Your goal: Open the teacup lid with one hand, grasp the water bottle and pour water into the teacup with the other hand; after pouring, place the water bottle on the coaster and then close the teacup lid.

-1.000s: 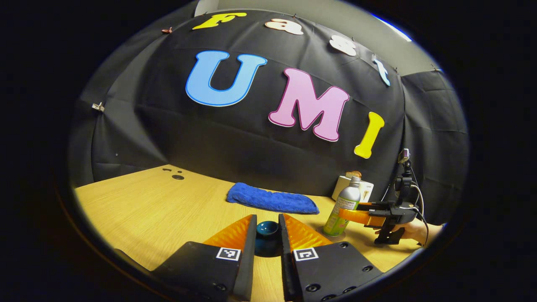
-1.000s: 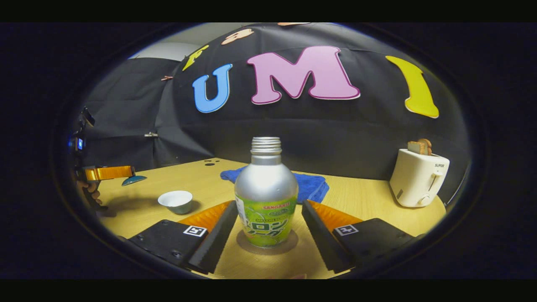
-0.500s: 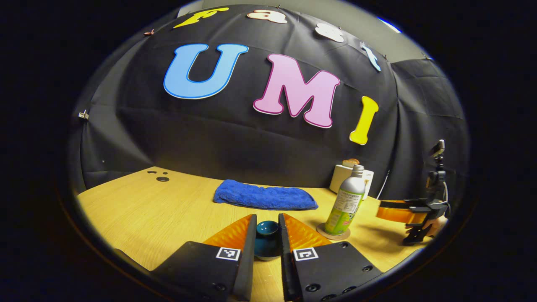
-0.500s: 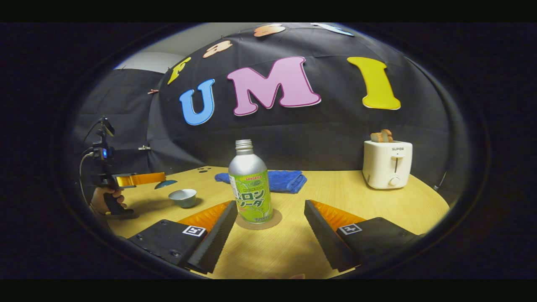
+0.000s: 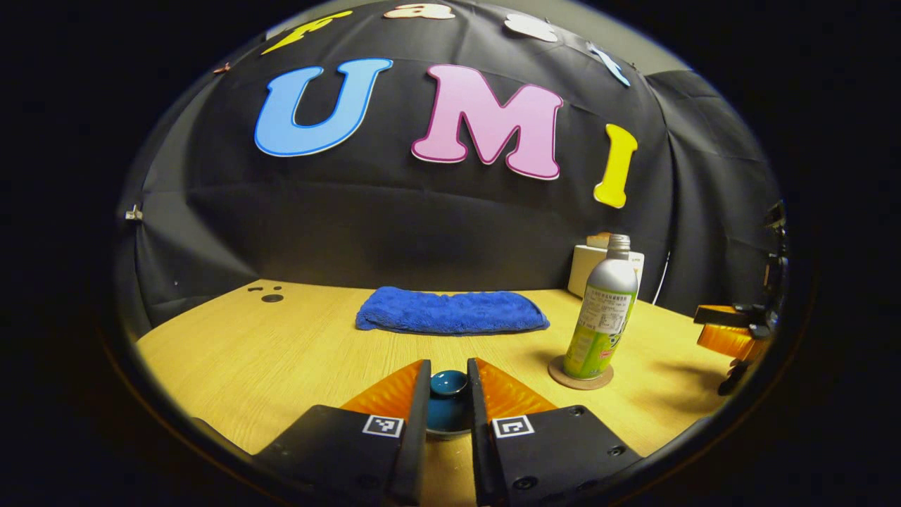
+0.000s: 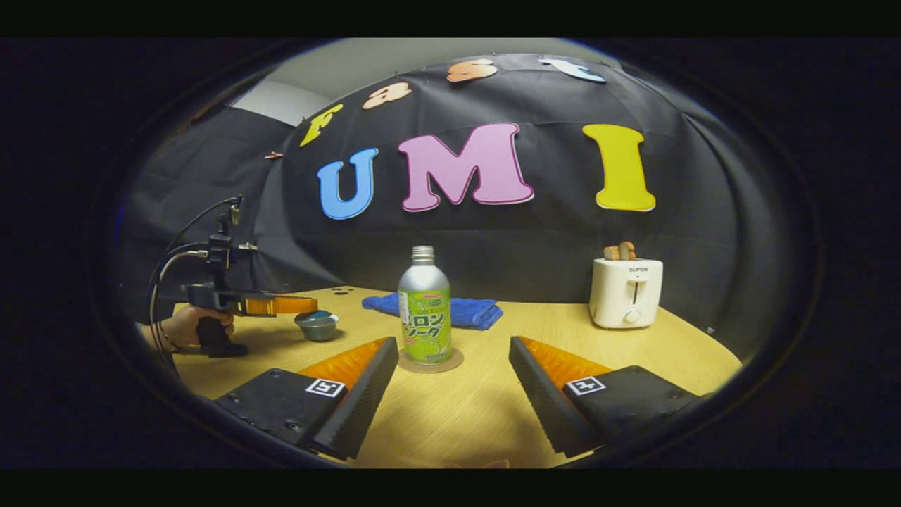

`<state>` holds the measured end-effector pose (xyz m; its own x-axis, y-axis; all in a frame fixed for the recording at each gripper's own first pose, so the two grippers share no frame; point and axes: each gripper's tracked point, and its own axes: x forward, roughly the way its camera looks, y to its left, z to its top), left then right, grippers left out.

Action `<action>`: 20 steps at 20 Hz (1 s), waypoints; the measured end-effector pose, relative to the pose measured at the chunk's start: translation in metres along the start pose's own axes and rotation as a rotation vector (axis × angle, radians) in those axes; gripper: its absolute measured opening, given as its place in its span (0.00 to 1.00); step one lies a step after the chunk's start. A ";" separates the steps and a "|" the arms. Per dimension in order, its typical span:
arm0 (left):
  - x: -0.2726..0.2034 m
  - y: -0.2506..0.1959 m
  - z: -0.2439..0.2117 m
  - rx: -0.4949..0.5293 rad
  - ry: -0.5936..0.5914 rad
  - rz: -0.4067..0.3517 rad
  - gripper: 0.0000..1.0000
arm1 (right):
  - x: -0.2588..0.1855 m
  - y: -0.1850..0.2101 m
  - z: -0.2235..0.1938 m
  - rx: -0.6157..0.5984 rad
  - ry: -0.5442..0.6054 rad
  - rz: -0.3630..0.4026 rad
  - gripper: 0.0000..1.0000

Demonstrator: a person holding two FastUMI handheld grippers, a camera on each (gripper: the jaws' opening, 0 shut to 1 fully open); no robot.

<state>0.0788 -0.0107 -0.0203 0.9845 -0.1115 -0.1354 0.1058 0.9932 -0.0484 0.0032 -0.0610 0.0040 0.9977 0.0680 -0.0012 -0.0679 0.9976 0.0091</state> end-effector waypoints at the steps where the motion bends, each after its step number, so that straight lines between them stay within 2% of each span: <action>1: 0.002 -0.001 -0.001 0.013 0.006 0.001 0.32 | 0.000 0.000 0.000 0.003 0.001 -0.003 0.98; 10: 0.005 -0.004 -0.001 0.117 0.008 0.052 0.32 | -0.002 0.000 0.001 0.001 0.002 -0.003 0.98; 13: 0.006 -0.006 -0.002 0.131 0.014 0.048 0.31 | -0.002 -0.001 0.001 0.002 0.003 -0.003 0.98; 15: 0.006 -0.006 -0.002 0.141 0.020 0.054 0.33 | -0.002 0.000 0.001 0.002 0.003 -0.003 0.98; 16: 0.005 -0.004 -0.003 0.145 0.019 0.069 0.37 | -0.002 0.000 0.001 0.002 0.003 -0.003 0.98; 19: 0.003 -0.004 -0.003 0.149 0.019 0.082 0.37 | -0.002 -0.001 0.001 0.002 0.003 -0.003 0.98; 20: 0.003 -0.003 -0.003 0.147 0.019 0.091 0.45 | -0.002 -0.001 0.001 0.001 0.003 -0.003 0.98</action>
<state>0.0806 -0.0138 -0.0237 0.9883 -0.0201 -0.1513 0.0371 0.9932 0.1100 0.0007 -0.0618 0.0052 0.9979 0.0648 -0.0044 -0.0647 0.9978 0.0106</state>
